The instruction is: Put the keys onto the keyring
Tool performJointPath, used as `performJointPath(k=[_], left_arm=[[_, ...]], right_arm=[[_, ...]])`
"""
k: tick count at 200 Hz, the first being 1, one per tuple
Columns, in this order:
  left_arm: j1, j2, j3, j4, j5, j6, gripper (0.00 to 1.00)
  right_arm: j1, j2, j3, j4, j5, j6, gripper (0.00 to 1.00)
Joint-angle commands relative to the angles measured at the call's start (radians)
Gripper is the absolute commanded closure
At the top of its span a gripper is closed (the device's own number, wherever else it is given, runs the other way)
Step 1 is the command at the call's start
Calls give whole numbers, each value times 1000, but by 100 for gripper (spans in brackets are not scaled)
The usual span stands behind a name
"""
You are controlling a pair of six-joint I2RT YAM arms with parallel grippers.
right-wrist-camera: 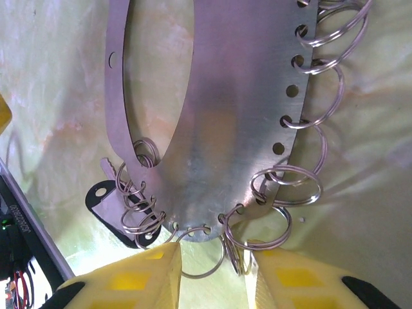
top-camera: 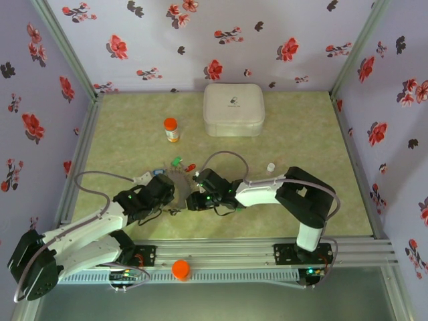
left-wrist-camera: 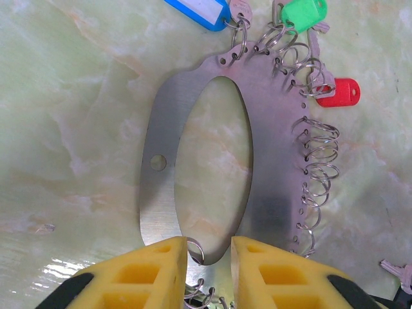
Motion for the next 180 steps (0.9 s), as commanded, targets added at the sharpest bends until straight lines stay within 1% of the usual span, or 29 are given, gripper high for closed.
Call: performJointPath(k=[1,8,14,30,40,52,71,92,114,138,163,180], left_arm=[[8,-11,26,-27,-21,17,76],[8,-11,26,-26,-21,16,76],[9,-11,27,-27,-21,18,76],[9,-12,28,-29,-23,21,76],[9,-11,30,-31,-23,23,76],[8,-11,31,-34,-24,24,76],[9,-18,31,-39,-25,26,77],[9,-28,33,-42,-33,32,77],[11,-44,44,-46,-57,85,77],[31,-74,54,5,-65,252,73],[57,-128,61,118,-60,524,57],[89,-153,81,191,-25,724,50]], right_arm=[[8,27,29,-11,31,-7,70],[8,31,31,-12,33,-9,71],[8,33,35,-13,33,-10,75],[8,43,44,-26,37,-19,78],[7,45,50,-36,42,-23,84],[8,47,58,-51,47,-32,88],[10,37,62,-73,56,-44,100],[17,-2,67,-117,82,-70,100],[32,-67,87,-217,139,-139,100],[35,-152,99,-317,187,-250,100],[30,-230,123,-420,225,-420,100],[17,-282,133,-455,207,-553,100]])
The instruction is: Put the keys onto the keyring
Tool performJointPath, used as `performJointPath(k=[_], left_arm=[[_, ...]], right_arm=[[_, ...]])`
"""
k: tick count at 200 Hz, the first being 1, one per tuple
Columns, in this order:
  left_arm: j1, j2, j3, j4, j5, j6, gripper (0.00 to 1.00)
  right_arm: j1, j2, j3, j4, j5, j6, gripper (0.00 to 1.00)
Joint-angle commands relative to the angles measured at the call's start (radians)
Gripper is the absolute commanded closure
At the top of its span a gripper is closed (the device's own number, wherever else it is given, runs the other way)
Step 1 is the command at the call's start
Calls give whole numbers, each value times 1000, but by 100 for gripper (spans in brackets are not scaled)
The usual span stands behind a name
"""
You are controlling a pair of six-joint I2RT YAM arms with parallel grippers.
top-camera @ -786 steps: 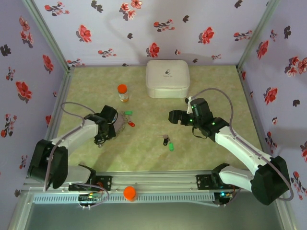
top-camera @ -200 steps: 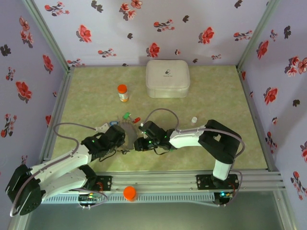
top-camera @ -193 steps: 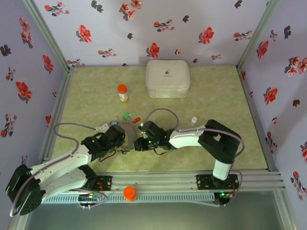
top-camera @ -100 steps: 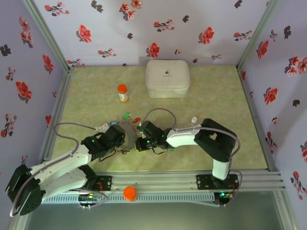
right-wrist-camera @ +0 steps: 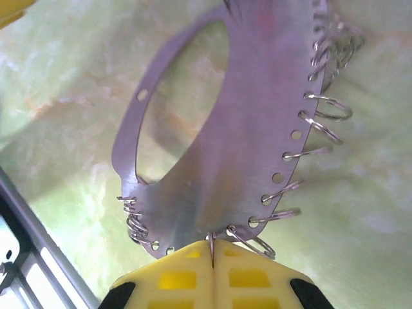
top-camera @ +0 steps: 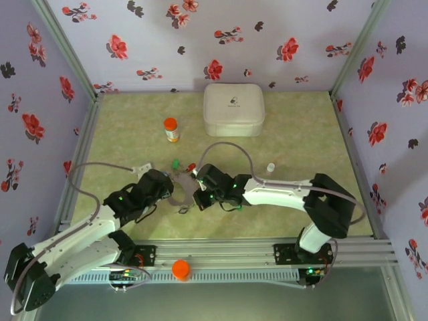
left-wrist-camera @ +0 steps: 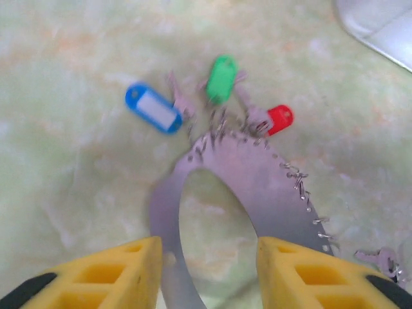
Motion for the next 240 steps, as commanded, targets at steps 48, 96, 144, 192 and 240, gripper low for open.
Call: performJointPath(k=[48,96,144,192,240], left_arm=[[116,-45,81,320,274,815,49],[117,-3,71,460,601,1159,55],[120,92,81,500,862,1319,74],[119,93,58,486,975,1367,78],[120,117,69,406,920,1463,77]], right_arm=[[-149,-199,41,-83,-125,-478,100],[-283,-307,-65,185,-376,-651,100],[-287,-349,-103,216,-426,-882,100],[-287,-361,-132,232,-442,-976,100],[-284,-360,-131,227,-473,-986,100]])
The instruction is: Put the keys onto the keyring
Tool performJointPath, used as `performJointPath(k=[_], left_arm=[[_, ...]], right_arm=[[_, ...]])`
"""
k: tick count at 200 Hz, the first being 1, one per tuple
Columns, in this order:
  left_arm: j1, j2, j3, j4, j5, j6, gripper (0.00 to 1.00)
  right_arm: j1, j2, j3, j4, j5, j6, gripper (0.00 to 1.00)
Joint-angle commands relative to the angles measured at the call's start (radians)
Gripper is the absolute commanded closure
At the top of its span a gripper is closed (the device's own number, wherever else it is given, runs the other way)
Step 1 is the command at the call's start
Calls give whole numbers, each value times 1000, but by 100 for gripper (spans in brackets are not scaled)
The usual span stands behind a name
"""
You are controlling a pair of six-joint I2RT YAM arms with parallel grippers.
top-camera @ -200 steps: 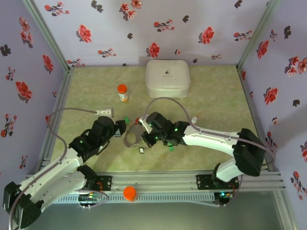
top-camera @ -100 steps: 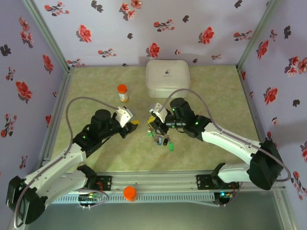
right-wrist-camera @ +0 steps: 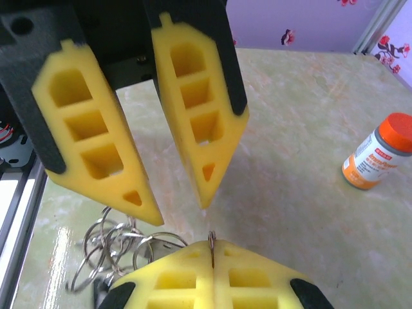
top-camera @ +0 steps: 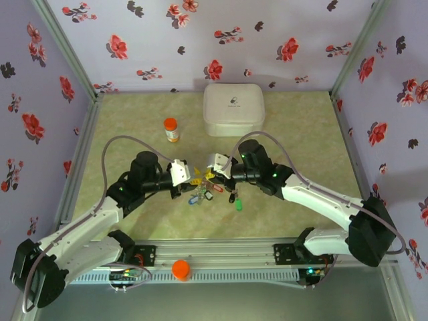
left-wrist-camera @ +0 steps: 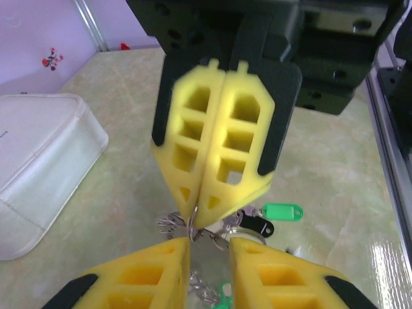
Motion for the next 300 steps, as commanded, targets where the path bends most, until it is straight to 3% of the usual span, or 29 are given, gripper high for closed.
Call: performJointPath(k=[1,131,195,300], left_arm=[[6,12,5,-27,-6,76,77],[2,52,1,5,3,47,79],[-1,39,-28,39,46,24,73],[-8,-11,-41,7,12,72,72]], right_arm=[[2,-30,2,43,-49,-37,100],[75,7,20,29,-38,-65,100],[90,-3,13,16,120,-104,100],[103,-82,-8,-51,167,-160,100]])
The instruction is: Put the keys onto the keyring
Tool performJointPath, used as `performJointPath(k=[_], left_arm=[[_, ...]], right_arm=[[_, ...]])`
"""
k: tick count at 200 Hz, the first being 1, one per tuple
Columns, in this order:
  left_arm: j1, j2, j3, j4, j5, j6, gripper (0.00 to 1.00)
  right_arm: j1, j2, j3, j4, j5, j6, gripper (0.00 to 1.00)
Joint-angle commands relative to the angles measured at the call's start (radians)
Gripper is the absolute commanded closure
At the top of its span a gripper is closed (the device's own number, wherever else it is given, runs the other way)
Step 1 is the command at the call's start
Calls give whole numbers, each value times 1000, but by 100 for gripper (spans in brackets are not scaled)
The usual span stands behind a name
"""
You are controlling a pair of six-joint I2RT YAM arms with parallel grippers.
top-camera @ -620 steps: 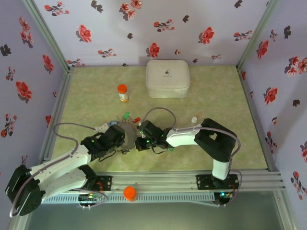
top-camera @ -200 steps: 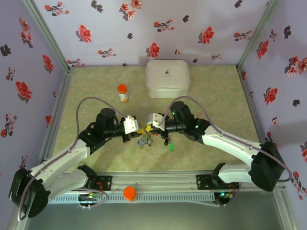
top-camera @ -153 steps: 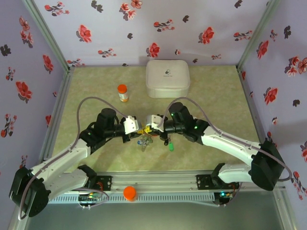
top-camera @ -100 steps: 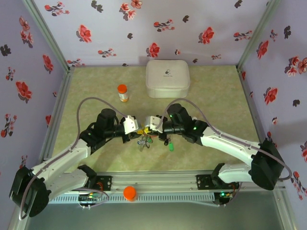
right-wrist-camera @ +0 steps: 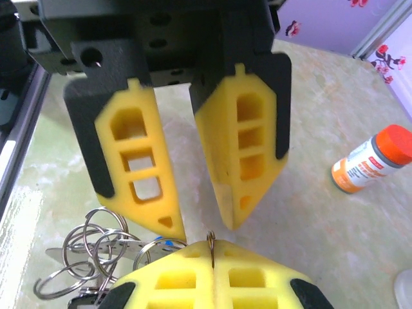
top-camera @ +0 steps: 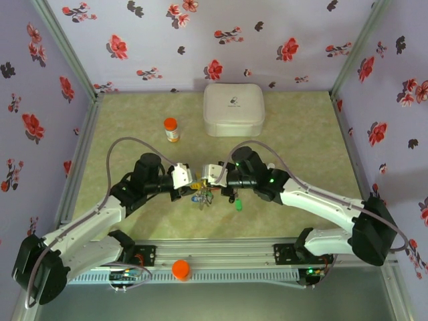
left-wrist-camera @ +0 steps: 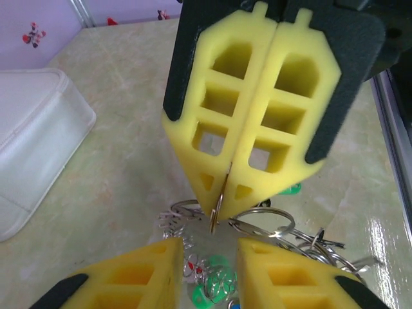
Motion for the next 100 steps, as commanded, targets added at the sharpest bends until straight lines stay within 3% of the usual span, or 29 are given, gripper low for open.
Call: performJointPath(k=[1,38,100], left_arm=[[-6,-31,-11,15,16,25,72],[-23,-31,-19,20,16,21,72],[-40,-28,-25,52,17,3,75]], right_arm=[[5,-60,-10,4,3,-31,100],[6,-61,-24,42,-60,-15,100],[31,-33,-28,58,-22,-46,100]])
